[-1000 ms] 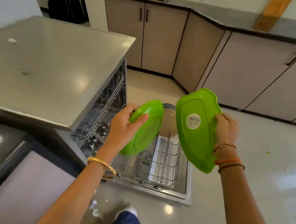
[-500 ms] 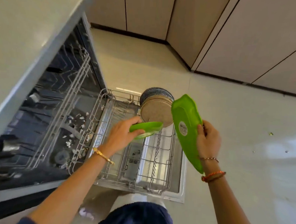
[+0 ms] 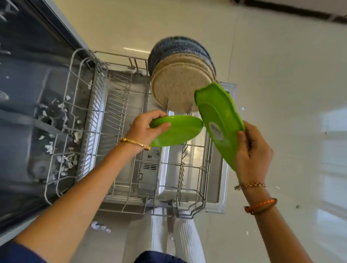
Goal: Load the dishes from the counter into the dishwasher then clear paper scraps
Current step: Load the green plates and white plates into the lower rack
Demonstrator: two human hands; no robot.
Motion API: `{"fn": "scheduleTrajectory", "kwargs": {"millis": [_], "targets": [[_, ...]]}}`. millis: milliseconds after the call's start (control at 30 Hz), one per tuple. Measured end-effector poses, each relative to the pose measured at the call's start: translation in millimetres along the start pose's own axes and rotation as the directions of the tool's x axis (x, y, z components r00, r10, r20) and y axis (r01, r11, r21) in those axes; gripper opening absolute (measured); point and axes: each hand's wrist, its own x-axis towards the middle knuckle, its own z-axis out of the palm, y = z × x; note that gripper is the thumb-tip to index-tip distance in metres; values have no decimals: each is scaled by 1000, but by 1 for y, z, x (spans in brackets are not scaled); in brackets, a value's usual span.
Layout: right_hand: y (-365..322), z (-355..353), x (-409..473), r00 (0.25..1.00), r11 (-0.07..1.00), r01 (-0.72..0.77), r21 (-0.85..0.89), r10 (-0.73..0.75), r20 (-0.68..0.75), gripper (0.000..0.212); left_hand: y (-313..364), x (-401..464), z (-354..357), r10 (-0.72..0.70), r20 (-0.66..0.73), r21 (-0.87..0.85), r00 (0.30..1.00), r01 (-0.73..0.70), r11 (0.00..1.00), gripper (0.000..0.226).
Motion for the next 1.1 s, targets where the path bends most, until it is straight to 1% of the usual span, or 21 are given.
{"fn": "scheduleTrajectory", "kwargs": {"millis": [67, 133, 267, 400, 500, 567, 667, 733, 800, 933, 1000, 1100], "targets": [[12, 2, 1, 1000, 1000, 3, 1, -3, -8, 27, -4, 10, 4, 3, 0, 8, 1000, -3, 1000, 23], [21, 4, 1, 1000, 1000, 1, -4, -1, -16, 27, -9, 18, 7, -7, 1, -2, 1000, 7, 1000, 19], [30, 6, -2, 999, 1000, 8, -7, -9, -42, 36, -8, 25, 11, 5, 12, -26, 1000, -5, 1000, 19], [33, 1, 2, 996, 1000, -6, -2, 6, -94, 26, -5, 36, 13, 26, 32, -41, 999, -25, 999, 11], [36, -1, 8, 994, 1000, -9, -3, 9, -104, 25, -4, 48, 18, -5, 34, 41, 999, 3, 999, 11], [37, 1, 10, 994, 1000, -11, 0, 11, -105, 25, -7, 54, 25, -72, 27, 97, 997, 69, 993, 15], [35, 5, 11, 995, 1000, -12, 3, 12, -101, 24, -7, 57, 39, -167, 2, 258, 986, 161, 953, 24], [38, 9, 9, 996, 1000, -14, 13, 15, -84, 24, -5, 56, 46, -208, -3, 287, 978, 200, 937, 28], [38, 10, 8, 996, 1000, -19, 20, 21, -84, 25, -7, 61, 44, -216, -42, 321, 975, 218, 922, 29], [40, 14, 8, 997, 999, -21, 25, 22, -73, 26, -32, 65, 27, -251, -75, 500, 965, 255, 828, 31], [40, 16, 10, 997, 1000, -9, 27, 10, -70, 26, -47, 66, 25, -249, -40, 525, 968, 233, 819, 37], [39, 16, 12, 997, 1000, 9, 25, -7, -75, 25, -56, 64, 31, -249, -27, 474, 968, 232, 850, 45]]}}
